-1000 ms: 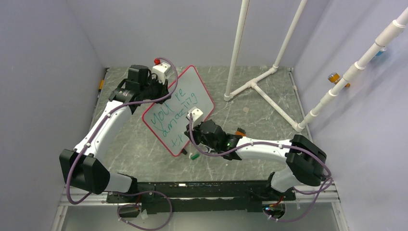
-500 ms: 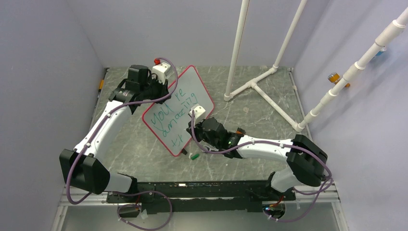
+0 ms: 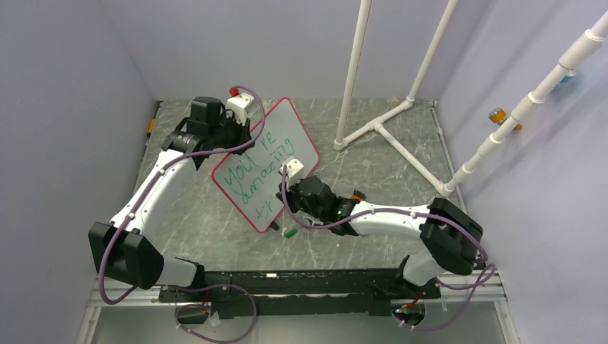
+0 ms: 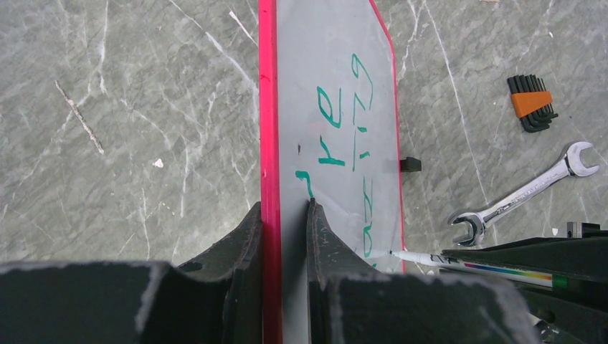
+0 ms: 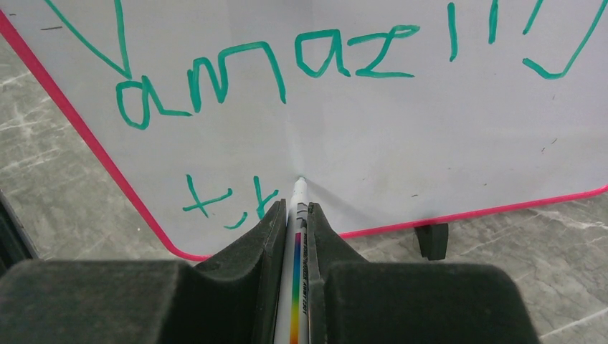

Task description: Write a sentence on the whiteboard

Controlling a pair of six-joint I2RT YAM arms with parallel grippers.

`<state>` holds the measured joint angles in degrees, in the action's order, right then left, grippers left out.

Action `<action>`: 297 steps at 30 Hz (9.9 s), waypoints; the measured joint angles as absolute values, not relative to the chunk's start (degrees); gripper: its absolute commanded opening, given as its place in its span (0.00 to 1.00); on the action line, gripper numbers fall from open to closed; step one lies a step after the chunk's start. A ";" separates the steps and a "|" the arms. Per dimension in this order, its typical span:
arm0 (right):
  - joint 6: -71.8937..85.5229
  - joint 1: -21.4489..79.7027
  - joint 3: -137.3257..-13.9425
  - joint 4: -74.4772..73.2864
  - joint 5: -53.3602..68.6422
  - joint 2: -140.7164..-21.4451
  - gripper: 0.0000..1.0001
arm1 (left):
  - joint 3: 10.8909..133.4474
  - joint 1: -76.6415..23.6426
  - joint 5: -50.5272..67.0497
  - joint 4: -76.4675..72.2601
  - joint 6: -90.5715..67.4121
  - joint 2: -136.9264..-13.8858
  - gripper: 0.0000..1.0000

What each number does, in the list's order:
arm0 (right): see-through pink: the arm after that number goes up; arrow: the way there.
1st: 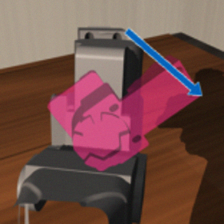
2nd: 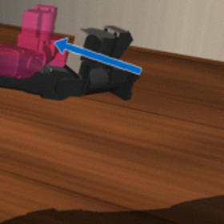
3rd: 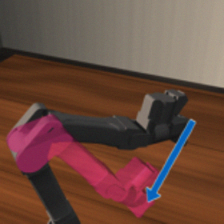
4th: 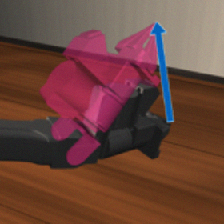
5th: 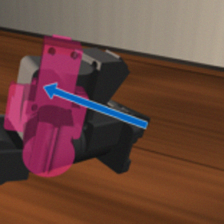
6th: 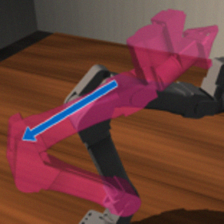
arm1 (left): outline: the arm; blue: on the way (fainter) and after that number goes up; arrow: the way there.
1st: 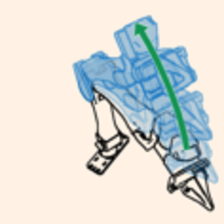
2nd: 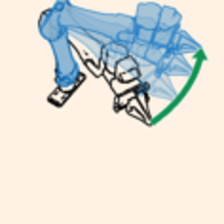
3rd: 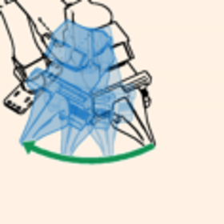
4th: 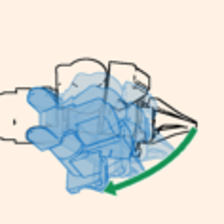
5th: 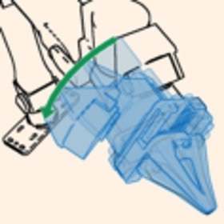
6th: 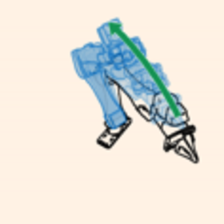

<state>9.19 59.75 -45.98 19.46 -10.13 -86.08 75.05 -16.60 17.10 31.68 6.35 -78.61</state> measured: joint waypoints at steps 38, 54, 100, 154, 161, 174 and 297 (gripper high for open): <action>11.55 56.23 -45.43 17.78 -10.52 -88.12 0.00 | 75.13 -16.60 17.08 31.77 6.35 -78.61 0.00; 10.90 56.05 -50.19 16.36 -10.48 -88.55 0.00 | 75.13 -16.60 17.08 31.81 6.35 -78.61 0.00; 17.41 51.18 -42.11 24.38 -6.59 -81.25 0.00 | 75.13 -16.60 17.08 31.90 6.35 -78.59 0.00; 41.58 42.81 -33.32 49.10 -1.43 -95.74 0.00 | 75.13 -16.58 16.75 32.01 6.37 -78.41 0.00; 41.56 41.58 -34.04 47.64 -1.48 -95.72 0.00 | 75.13 -16.58 16.67 32.01 6.37 -78.35 0.00; 43.55 39.92 -33.32 49.58 -3.75 -91.98 0.00 | 75.13 -16.60 16.69 32.16 6.33 -78.35 0.00; 50.52 36.95 -29.26 51.27 2.72 -75.72 0.00 | 75.13 -16.58 15.59 32.36 6.37 -77.78 0.00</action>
<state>50.52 36.95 -29.26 51.27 2.72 -75.72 75.13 -16.58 15.59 32.36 6.37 -77.78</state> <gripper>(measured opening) 0.144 0.213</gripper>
